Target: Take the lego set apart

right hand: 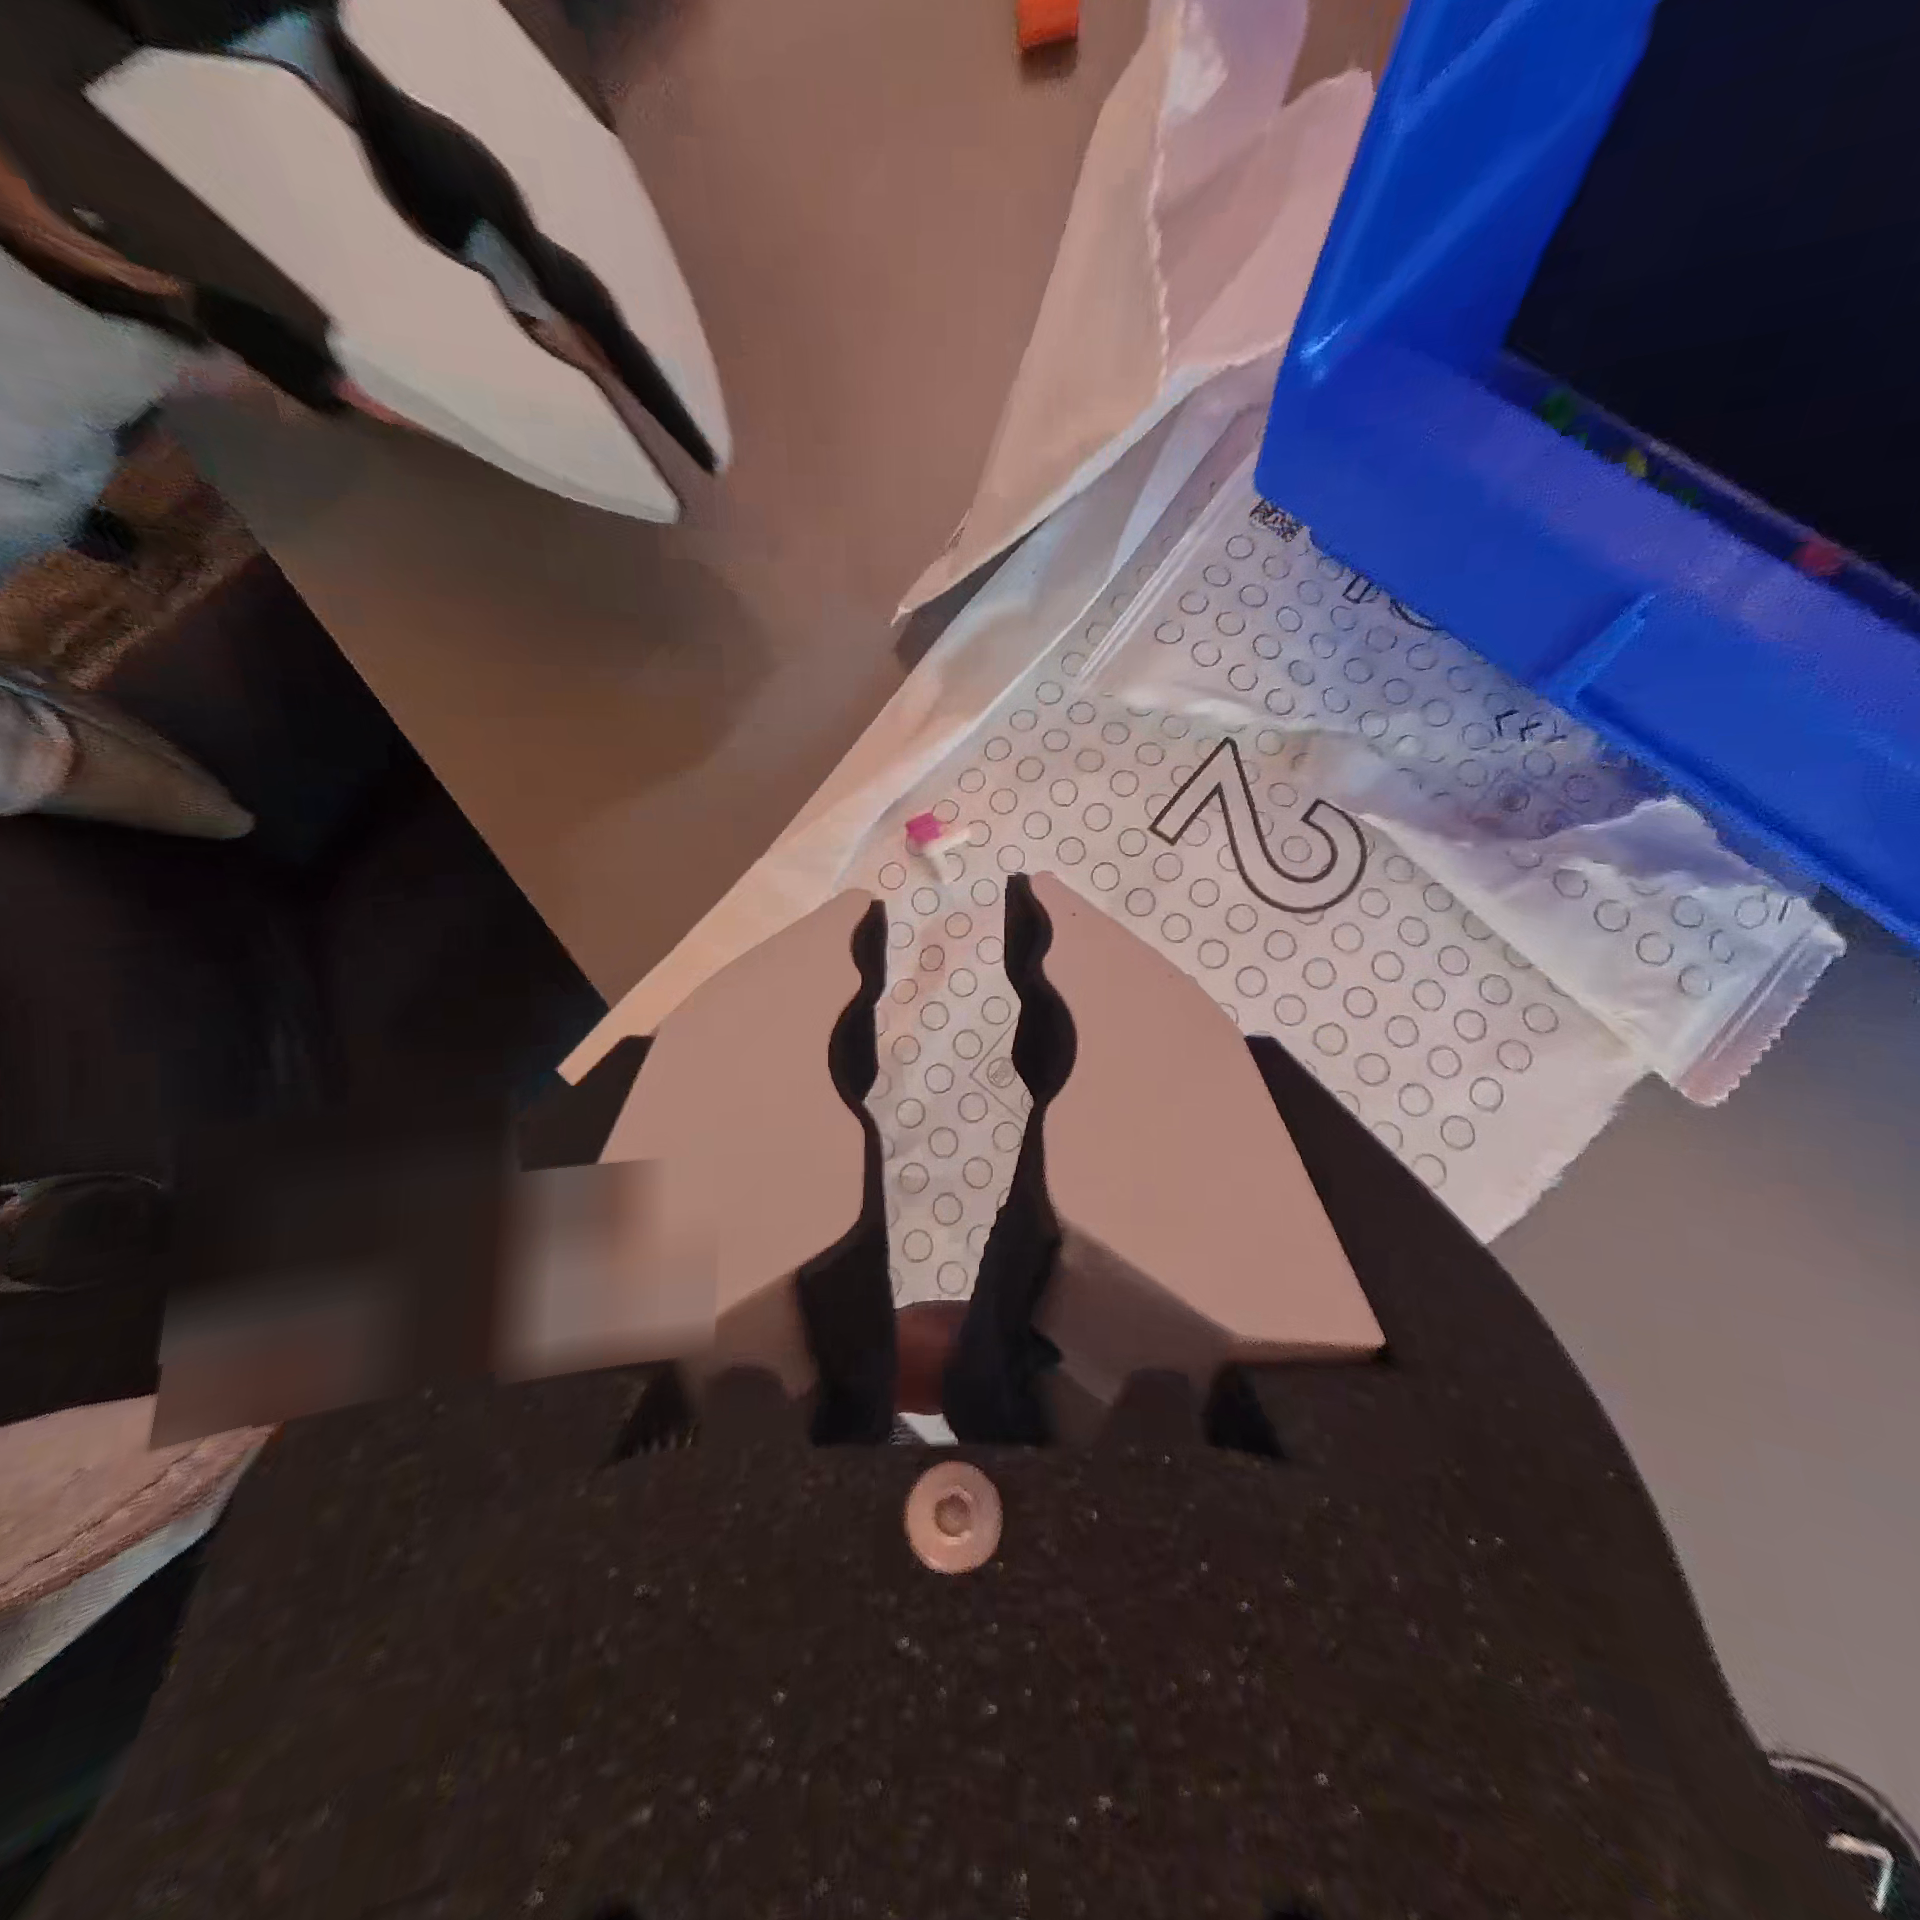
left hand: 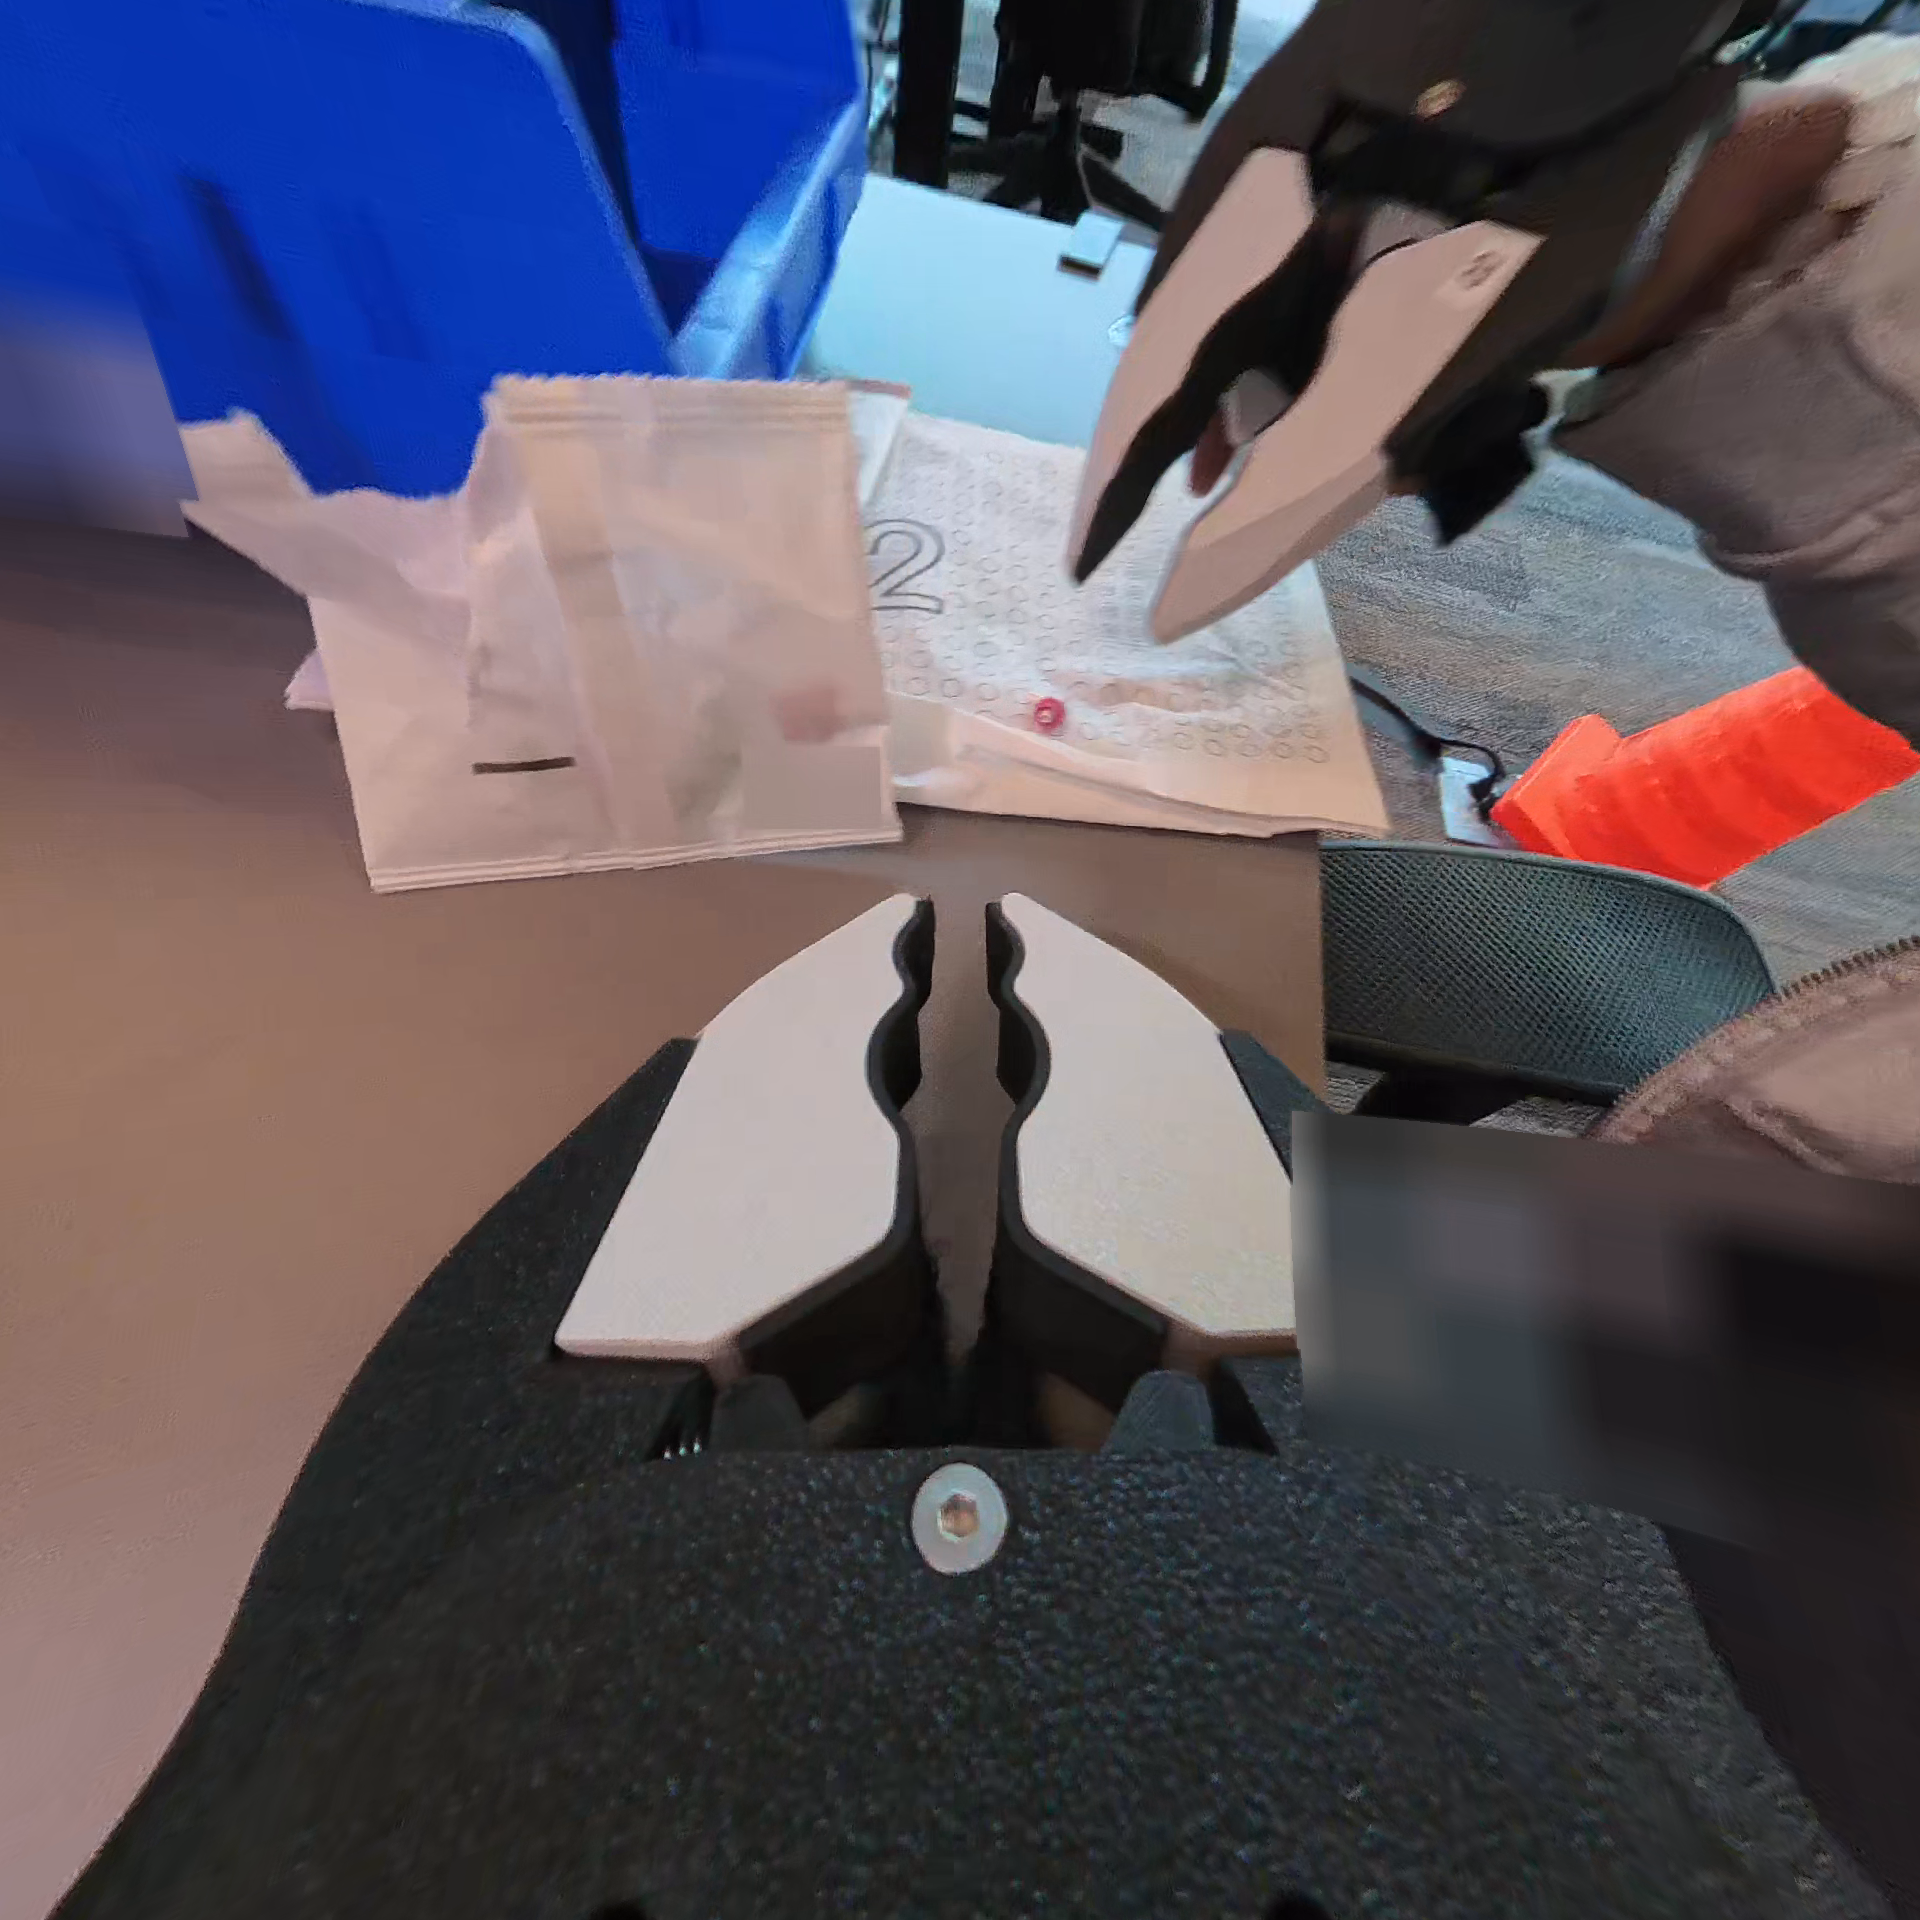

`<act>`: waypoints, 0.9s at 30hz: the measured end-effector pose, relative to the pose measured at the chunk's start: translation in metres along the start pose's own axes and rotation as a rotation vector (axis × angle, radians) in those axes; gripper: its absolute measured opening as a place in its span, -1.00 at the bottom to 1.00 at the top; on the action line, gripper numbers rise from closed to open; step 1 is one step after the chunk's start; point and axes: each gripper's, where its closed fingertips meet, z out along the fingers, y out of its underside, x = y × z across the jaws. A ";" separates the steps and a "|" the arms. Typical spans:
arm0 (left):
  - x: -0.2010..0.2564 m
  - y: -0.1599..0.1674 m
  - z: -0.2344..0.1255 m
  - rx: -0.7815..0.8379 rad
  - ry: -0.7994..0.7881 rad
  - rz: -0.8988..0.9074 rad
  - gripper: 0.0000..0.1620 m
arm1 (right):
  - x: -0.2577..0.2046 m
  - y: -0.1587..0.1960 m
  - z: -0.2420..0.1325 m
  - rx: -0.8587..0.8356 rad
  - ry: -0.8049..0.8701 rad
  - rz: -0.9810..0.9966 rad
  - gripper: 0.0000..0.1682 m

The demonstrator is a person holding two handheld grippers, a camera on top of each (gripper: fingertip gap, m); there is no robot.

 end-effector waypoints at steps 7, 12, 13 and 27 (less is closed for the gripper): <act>0.034 0.001 -0.012 0.056 -0.046 0.229 -0.89 | 0.001 0.004 0.022 -0.083 0.040 -0.165 -0.82; 0.041 0.000 -0.010 0.079 -0.043 0.217 -0.89 | -0.004 0.005 0.031 -0.114 0.002 -0.188 -0.91; 0.038 -0.002 -0.011 0.087 -0.057 0.205 -0.89 | -0.003 0.004 0.031 -0.116 0.008 -0.200 -0.94; 0.032 -0.004 -0.015 0.114 -0.055 0.143 -0.87 | -0.008 -0.010 0.027 -0.195 -0.066 -0.423 -0.79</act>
